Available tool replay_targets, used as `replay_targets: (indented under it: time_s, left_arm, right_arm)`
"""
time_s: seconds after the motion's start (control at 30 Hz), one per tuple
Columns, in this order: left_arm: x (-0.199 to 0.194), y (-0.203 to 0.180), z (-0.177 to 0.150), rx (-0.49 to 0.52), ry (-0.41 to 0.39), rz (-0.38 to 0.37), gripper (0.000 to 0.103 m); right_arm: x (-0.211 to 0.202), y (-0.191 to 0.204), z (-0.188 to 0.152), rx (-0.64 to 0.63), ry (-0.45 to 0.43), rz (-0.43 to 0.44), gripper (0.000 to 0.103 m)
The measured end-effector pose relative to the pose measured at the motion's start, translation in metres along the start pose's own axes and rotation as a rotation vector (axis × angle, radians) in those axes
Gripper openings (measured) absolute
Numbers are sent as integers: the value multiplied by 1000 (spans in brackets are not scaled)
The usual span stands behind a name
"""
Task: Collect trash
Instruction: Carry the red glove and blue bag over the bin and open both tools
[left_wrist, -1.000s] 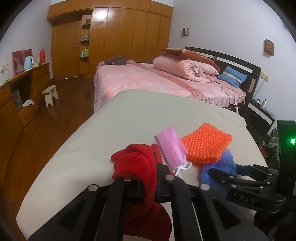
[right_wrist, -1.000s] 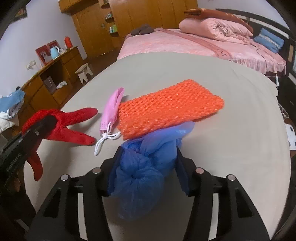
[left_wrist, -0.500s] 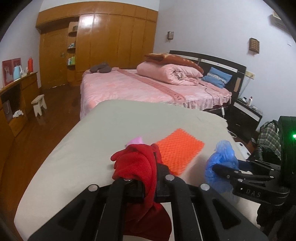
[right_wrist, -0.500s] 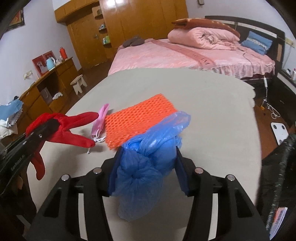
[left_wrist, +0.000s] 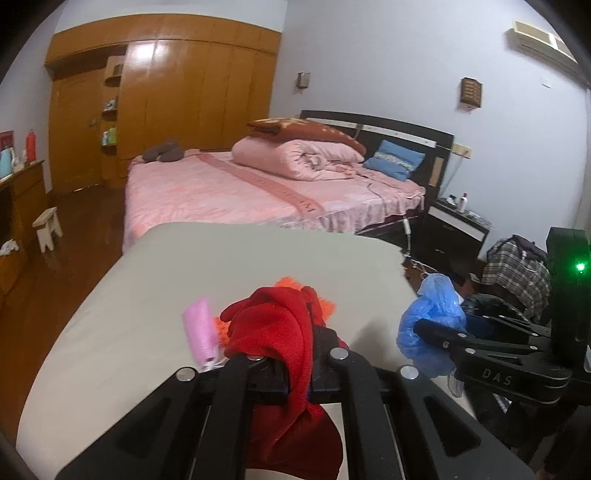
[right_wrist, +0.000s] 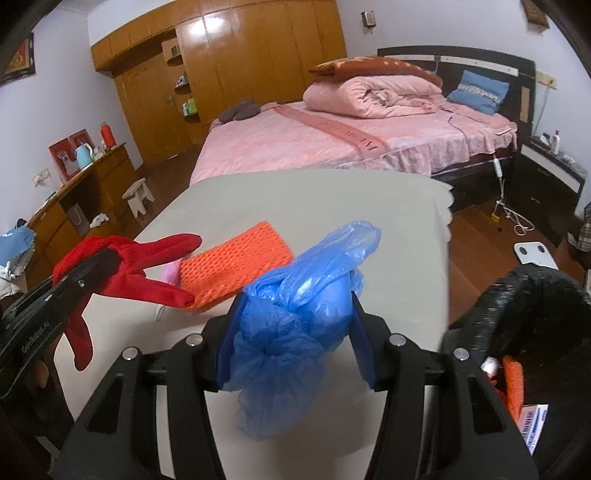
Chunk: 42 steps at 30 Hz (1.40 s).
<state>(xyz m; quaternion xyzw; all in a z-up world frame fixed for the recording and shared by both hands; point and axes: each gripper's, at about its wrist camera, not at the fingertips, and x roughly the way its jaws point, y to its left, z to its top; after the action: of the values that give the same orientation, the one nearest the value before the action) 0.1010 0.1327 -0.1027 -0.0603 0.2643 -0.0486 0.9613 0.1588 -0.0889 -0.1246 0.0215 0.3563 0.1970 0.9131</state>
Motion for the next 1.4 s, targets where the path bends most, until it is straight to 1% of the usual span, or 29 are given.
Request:
replay_targets:
  time_s: [0.17,0.4,0.67,0.83,1.17,1.4]
  left_arm:
    - [2,-27,7,24,-7,-49,5]
    - [4,-71,15,72,-19,-142,6]
    - [6,-131,23,151,-41,-260,5]
    - [10,-166,25,189,-41,-331,5]
    - [21,-231,19,249,-8,-475,6]
    - [35,-263,6,269,35,-540,6]
  right_arm:
    - [-23,-20,1,23,-35,-28,51]
    - [-56,-54,-3,61,-76,-85,51]
    - [-91,-102,-19,130,-103,-184,51]
    - [-111,-136,-32,175,-118,-255,51]
    - [-143,-188,-57,235,-134,-360,52]
    - [-155,-210,-73,272,-132,-402,52]
